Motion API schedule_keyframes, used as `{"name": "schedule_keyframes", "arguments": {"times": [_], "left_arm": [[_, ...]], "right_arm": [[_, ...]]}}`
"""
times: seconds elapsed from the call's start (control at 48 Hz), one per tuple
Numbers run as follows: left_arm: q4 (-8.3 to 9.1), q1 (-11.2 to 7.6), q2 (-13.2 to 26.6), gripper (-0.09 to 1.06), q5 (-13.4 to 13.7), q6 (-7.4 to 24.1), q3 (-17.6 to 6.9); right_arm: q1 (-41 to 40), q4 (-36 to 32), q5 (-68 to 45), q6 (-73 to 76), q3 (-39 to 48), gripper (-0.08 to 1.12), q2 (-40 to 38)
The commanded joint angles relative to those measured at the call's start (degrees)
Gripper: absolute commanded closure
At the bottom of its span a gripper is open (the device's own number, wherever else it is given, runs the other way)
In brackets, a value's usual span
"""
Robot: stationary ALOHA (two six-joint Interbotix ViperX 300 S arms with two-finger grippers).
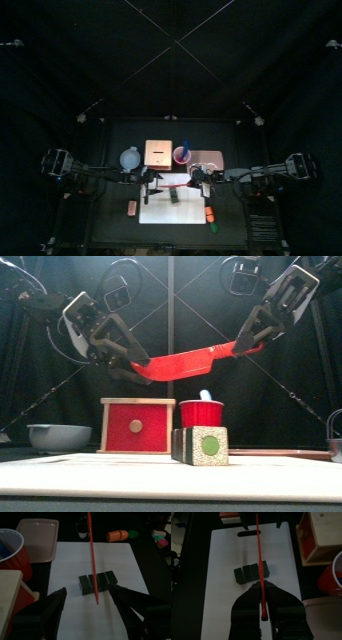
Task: Place sushi on board then cut the sushi with the knife then place the pieces on the plate
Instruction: Grasp knife edge with left hand
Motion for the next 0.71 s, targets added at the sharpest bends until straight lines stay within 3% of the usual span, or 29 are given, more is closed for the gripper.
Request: {"name": "schedule_keyframes", "arguments": {"times": [0.021,0.583,0.708], "left_arm": [[-0.18,0.18,0.4,0.03,-0.5,0.1,-1.5],[-0.88,-0.18,0.9,0.48,-0.4,0.0,-1.8],[-1.05,-0.44,1.1,0.54,-0.4,-0.1,-1.6]], "right_arm": [[0.3,0.1,-1.0,-0.1,-1.4,0.69,-0.4],[1.0,-0.1,-1.1,-0.1,-1.5,0.69,0.4],[0.5,0.3,-1.1,0.0,-1.2,0.69,0.7]]}}
